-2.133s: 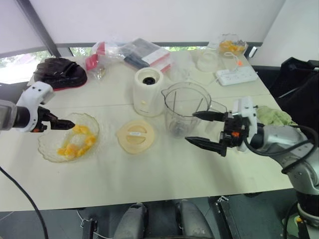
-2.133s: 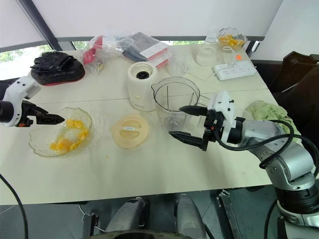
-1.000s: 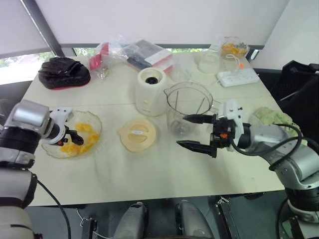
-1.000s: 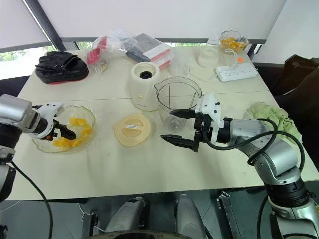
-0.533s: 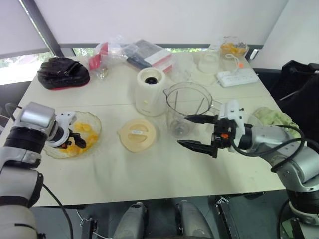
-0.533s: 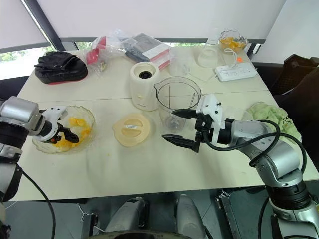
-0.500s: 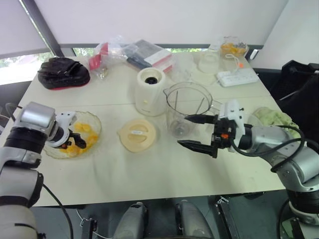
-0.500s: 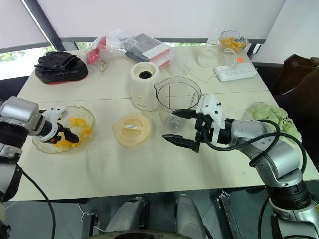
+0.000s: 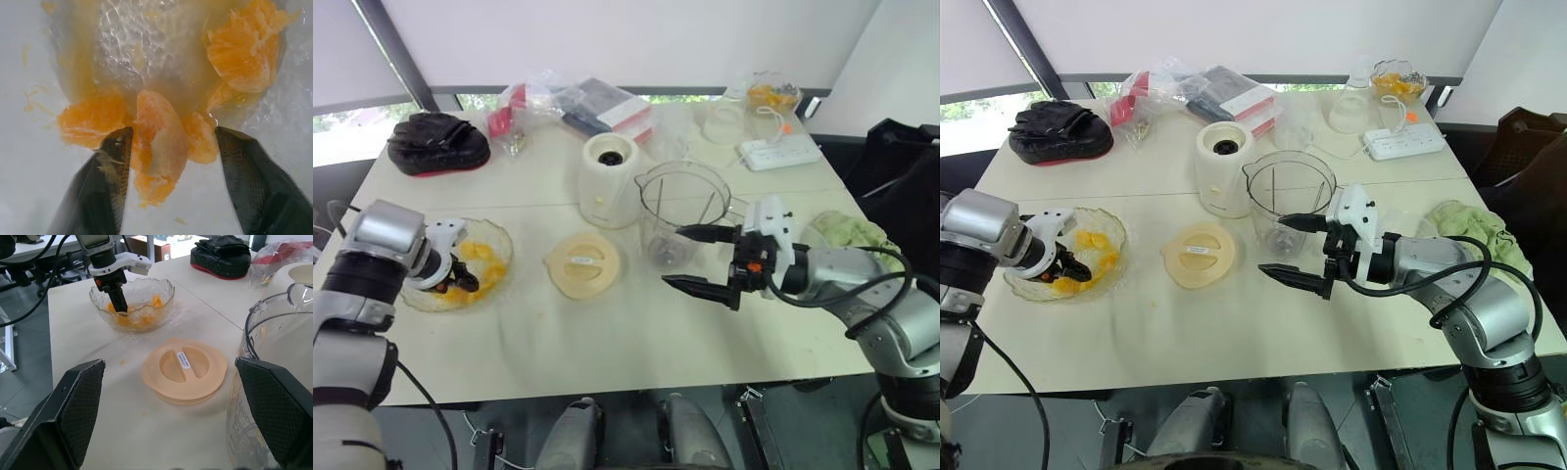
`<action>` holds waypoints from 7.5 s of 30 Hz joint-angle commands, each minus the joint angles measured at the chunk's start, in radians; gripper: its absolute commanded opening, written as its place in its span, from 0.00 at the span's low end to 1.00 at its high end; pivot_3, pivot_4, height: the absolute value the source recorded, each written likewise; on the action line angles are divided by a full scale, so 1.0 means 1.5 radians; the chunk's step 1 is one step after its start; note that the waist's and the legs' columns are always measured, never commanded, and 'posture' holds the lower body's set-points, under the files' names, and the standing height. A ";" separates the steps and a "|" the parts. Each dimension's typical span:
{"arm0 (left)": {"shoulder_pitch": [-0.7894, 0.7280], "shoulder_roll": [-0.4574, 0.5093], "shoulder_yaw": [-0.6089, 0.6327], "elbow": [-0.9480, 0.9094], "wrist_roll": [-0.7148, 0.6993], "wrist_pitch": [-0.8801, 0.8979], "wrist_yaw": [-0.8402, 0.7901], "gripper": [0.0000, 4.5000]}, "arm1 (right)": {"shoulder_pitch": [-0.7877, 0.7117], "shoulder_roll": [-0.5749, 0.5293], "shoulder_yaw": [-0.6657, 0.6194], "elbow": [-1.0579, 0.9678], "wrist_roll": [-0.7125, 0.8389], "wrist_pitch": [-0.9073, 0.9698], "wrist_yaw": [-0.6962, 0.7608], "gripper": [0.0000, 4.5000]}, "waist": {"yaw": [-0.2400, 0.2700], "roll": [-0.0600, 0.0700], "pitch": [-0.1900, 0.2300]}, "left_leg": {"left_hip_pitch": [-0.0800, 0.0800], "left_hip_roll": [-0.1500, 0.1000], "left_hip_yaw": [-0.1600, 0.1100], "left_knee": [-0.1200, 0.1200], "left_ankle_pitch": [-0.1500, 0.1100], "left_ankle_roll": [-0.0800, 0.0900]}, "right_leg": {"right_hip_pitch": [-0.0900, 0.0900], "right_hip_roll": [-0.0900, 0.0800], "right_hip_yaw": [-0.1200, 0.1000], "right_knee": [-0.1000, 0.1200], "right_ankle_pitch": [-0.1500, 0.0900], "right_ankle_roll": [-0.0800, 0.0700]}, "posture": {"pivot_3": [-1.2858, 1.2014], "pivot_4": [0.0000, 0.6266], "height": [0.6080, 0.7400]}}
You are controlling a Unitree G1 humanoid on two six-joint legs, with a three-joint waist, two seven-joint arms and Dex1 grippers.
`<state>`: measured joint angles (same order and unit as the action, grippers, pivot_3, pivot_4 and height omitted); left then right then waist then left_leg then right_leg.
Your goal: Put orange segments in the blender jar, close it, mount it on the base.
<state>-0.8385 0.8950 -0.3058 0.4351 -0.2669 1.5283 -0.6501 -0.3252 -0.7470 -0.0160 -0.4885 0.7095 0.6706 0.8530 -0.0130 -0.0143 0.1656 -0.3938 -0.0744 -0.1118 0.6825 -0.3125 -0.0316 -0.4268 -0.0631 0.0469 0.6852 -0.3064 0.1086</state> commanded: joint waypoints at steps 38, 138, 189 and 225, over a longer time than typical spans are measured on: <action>0.056 0.025 0.063 -0.062 -0.004 0.009 0.019 0.05 | -0.008 -0.005 -0.017 -0.019 -0.009 -0.008 0.014 1.00 | 0.000 0.000 0.000 | 0.000 0.000 0.000 0.000 0.000 0.000 | 0.000 0.000 0.000 0.000 0.000 0.000 | 0.52 0.24 1.00; 0.104 -0.176 0.128 -0.343 -0.064 -0.676 -0.527 0.99 | 0.273 0.179 -0.241 -0.057 -0.320 -0.257 -0.430 1.00 | 0.009 -0.003 -0.001 | 0.001 0.000 0.000 0.002 0.000 0.000 | 0.002 0.001 0.001 0.002 0.000 0.000 | 0.52 0.24 1.00; 0.135 -0.191 0.079 -0.360 -0.059 -0.722 -0.431 0.99 | 0.478 0.438 -0.240 -0.130 -0.370 -0.129 -0.585 1.00 | 0.018 0.007 -0.006 | 0.002 0.000 -0.004 -0.002 0.001 -0.001 | 0.002 0.002 -0.002 0.003 -0.001 -0.002 | 0.52 0.24 1.00; 0.159 -0.168 0.086 -0.405 -0.073 -0.704 -0.389 0.99 | 0.280 0.399 -0.263 0.032 -0.378 -0.118 -0.613 1.00 | -0.003 0.007 -0.006 | 0.006 0.000 -0.001 0.000 0.002 0.001 | 0.005 0.002 0.000 0.005 0.000 -0.003 | 0.52 0.24 1.00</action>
<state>-0.5972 0.6299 -0.2019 -0.1332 -0.3625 0.4743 -1.2372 0.1070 -0.1361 -0.4056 -0.4332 0.1446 0.5166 -0.0680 -0.0176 -0.0033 0.1570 -0.3848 -0.0741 -0.1135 0.6827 -0.3096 -0.0307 -0.4194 -0.0604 0.0470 0.6925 -0.3058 0.1039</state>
